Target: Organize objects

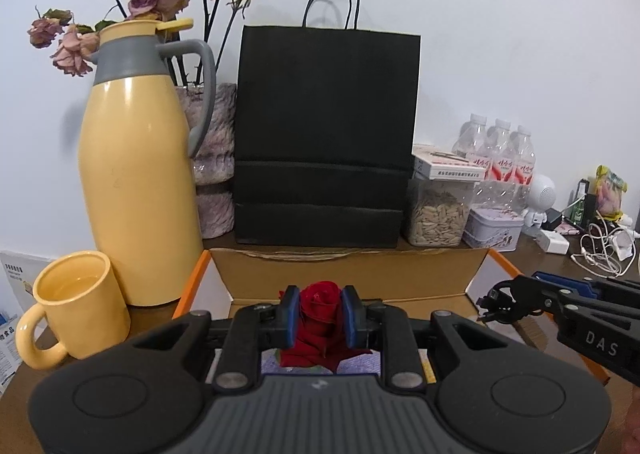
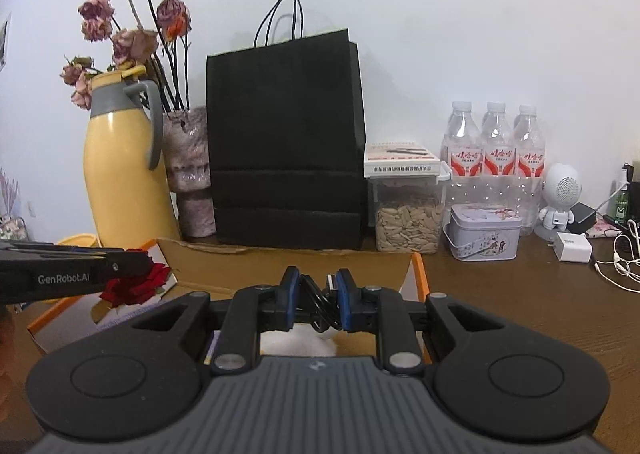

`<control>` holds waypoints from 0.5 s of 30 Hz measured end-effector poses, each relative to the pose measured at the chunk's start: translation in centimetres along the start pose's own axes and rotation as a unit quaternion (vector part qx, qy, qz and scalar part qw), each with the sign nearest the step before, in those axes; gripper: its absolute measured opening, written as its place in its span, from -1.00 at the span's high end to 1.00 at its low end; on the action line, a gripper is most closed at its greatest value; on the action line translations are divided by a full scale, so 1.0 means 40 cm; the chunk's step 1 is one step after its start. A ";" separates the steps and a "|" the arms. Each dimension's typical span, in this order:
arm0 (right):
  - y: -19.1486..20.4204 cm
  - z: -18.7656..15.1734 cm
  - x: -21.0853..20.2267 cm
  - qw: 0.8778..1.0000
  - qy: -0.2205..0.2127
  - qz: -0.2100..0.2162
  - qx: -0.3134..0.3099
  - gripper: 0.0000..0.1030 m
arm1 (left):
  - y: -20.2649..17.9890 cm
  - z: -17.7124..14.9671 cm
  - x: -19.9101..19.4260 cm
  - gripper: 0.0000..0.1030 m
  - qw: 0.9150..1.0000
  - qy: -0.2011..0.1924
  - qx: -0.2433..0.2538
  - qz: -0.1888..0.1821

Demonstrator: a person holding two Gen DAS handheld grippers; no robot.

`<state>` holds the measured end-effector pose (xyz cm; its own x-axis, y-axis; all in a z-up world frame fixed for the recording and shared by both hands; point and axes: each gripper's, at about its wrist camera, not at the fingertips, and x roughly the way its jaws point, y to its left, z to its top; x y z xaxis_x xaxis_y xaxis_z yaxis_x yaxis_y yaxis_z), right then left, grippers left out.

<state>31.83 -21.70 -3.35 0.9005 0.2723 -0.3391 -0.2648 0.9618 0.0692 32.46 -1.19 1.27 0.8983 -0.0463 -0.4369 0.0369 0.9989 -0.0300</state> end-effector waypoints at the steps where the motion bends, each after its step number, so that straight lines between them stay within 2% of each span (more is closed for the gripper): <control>1: 0.001 -0.001 0.001 1.000 0.005 0.001 -0.001 0.57 | 0.001 -0.002 0.003 0.52 1.000 0.003 0.001 0.003; 2: 0.001 -0.003 0.001 1.000 0.010 0.003 -0.002 0.52 | 0.002 -0.004 0.006 0.48 1.000 0.005 0.001 0.006; 3: 0.003 -0.004 0.001 1.000 0.013 0.005 -0.003 0.48 | 0.003 -0.006 0.007 0.34 1.000 0.006 0.002 0.009; 4: 0.004 -0.004 0.000 1.000 0.015 0.004 -0.005 0.27 | 0.005 -0.008 0.008 0.21 1.000 0.007 0.003 0.012; 5: 0.006 -0.004 -0.001 1.000 0.016 0.004 -0.006 -0.10 | 0.007 -0.011 0.008 -0.21 1.000 0.007 0.003 0.014; 6: 0.007 -0.006 -0.003 1.000 0.016 0.003 -0.008 -0.29 | 0.010 -0.012 0.010 -0.75 1.000 0.008 0.000 0.018; 7: 0.009 -0.006 -0.005 1.000 0.015 0.002 -0.009 -0.61 | 0.013 -0.013 0.010 -0.94 1.000 0.007 -0.002 0.023; 8: 0.011 -0.006 -0.006 1.000 0.016 0.001 -0.012 -0.80 | 0.016 -0.014 0.007 -1.00 1.000 0.001 -0.005 0.027; 10: 0.014 -0.007 -0.009 1.000 0.012 0.001 -0.014 -1.00 | 0.021 -0.014 0.003 -1.00 0.999 -0.004 -0.008 0.033; 15: 0.017 -0.006 -0.008 1.000 0.013 -0.004 -0.015 -1.00 | 0.029 -0.012 0.006 -1.00 0.999 0.000 -0.017 0.037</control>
<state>31.28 -21.15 -3.41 0.8935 0.2626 -0.3643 -0.2678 0.9628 0.0371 32.52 -0.03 0.72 0.8982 0.0281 -0.4386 -0.0445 0.9986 -0.0271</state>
